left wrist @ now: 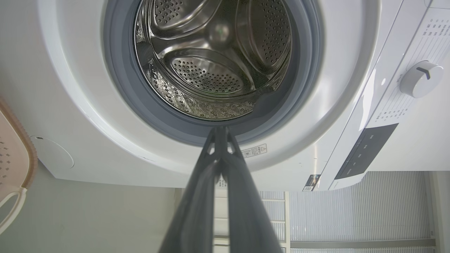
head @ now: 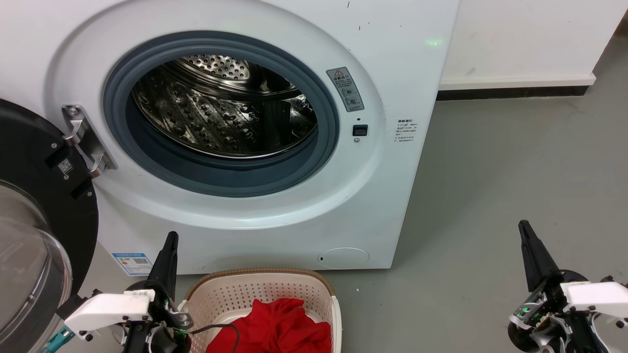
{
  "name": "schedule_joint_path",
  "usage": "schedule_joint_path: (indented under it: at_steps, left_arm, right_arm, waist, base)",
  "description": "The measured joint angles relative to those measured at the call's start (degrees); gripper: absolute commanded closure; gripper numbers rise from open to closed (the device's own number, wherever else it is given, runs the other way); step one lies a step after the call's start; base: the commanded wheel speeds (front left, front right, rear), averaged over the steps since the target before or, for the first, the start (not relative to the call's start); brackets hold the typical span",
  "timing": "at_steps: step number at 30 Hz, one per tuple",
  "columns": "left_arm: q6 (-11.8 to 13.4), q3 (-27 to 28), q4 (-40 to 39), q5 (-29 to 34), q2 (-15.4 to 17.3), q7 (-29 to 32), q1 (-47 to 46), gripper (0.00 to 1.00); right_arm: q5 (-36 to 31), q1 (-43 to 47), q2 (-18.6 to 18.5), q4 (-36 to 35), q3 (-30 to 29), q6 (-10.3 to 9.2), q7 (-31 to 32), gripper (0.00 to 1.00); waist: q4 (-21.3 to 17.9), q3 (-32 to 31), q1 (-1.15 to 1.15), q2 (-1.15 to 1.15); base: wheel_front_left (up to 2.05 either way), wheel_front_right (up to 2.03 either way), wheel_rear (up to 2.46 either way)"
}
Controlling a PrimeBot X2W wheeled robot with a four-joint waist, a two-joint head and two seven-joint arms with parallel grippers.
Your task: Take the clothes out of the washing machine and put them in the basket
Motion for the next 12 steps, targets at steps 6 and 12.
schedule_joint_path:
  at_steps: [6,12]
  left_arm:
    - [0.0,0.0,0.0,0.0,0.0,0.0,0.0,1.00]
    - [0.0,0.0,0.0,0.0,0.0,0.0,0.0,1.00]
  right_arm:
    - [-0.1,0.0,0.1,0.0,-0.1,0.00,0.2,1.00]
    - [-0.2,0.0,0.1,0.0,-0.2,0.00,0.3,1.00]
  waist:
    - [0.0,0.0,0.00,0.00]
    - [0.0,0.0,0.00,0.00]
  base:
    - [0.00,0.00,0.00]
    - [0.00,0.00,0.00]
